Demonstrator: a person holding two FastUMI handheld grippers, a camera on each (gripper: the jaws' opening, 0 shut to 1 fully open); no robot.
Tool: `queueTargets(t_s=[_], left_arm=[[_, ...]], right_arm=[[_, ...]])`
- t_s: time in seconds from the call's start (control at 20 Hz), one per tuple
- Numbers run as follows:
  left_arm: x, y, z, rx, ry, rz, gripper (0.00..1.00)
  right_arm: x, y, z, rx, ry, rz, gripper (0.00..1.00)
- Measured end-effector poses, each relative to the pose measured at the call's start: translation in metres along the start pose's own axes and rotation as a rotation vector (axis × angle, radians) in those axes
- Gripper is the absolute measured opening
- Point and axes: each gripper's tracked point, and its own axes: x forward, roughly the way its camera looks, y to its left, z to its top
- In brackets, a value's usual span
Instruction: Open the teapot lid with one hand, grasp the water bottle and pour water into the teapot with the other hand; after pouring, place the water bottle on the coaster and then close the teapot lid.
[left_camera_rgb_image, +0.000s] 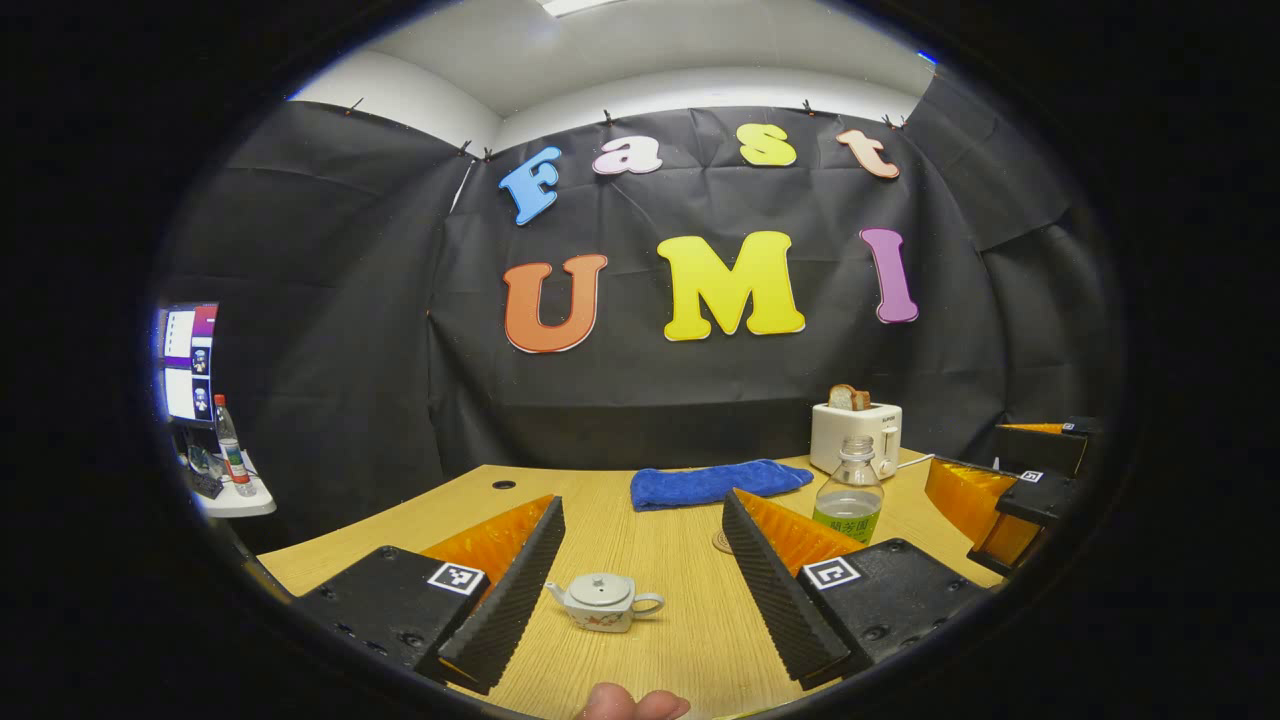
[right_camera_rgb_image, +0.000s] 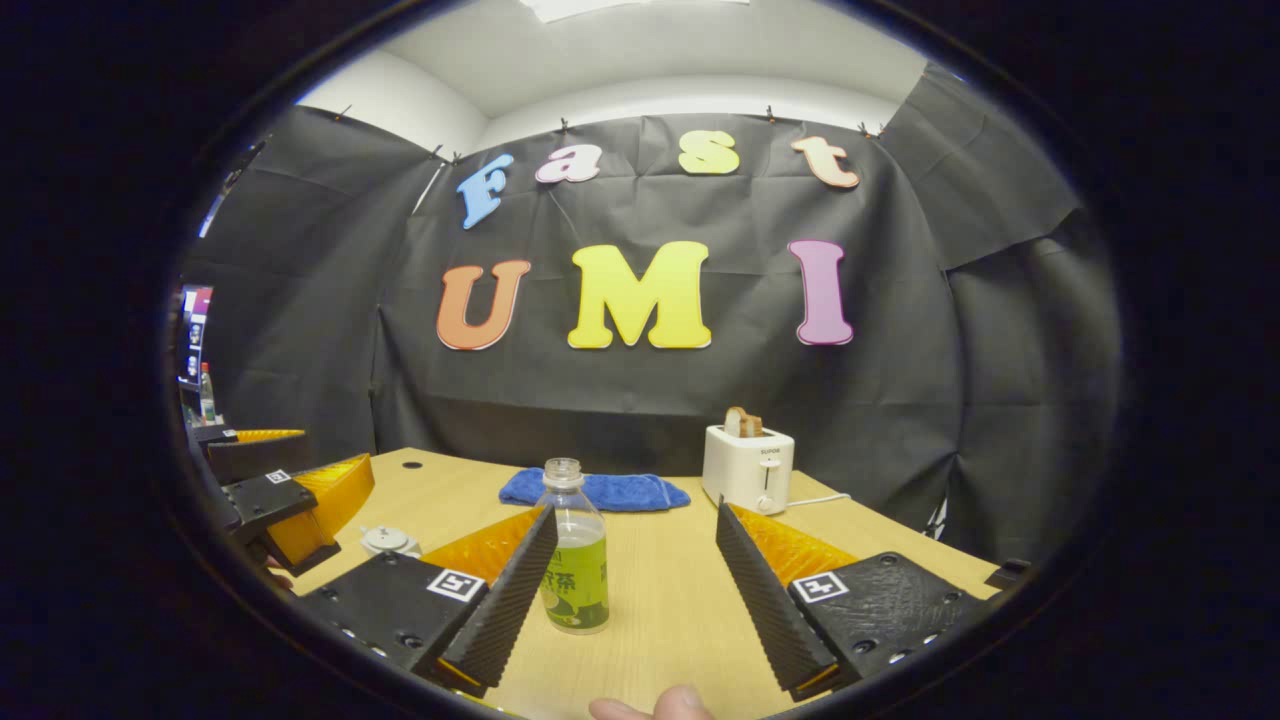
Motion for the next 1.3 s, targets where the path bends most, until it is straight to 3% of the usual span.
queueTargets(t_s=[0.4, 0.55, 0.85, 1.05, 1.3], left_arm=[[0.001, -0.002, -0.004, 0.006, 0.006, -0.009, 0.99], [0.005, -0.007, -0.013, -0.021, 0.038, -0.046, 0.99], [0.020, 0.024, -0.054, 0.020, 0.115, 0.031, 0.99], [0.035, 0.030, -0.077, -0.006, 0.168, 0.026, 0.99], [0.060, 0.034, -0.106, -0.003, 0.270, 0.011, 0.80]], right_arm=[[-0.002, 0.001, -0.002, -0.024, -0.013, 0.037, 0.95], [0.001, -0.004, -0.010, -0.021, -0.002, 0.043, 0.96], [0.008, -0.020, -0.028, -0.052, 0.015, 0.033, 0.95], [0.016, -0.029, -0.043, -0.043, 0.054, 0.032, 0.95], [0.023, -0.049, -0.055, -0.011, 0.095, -0.002, 0.95]])
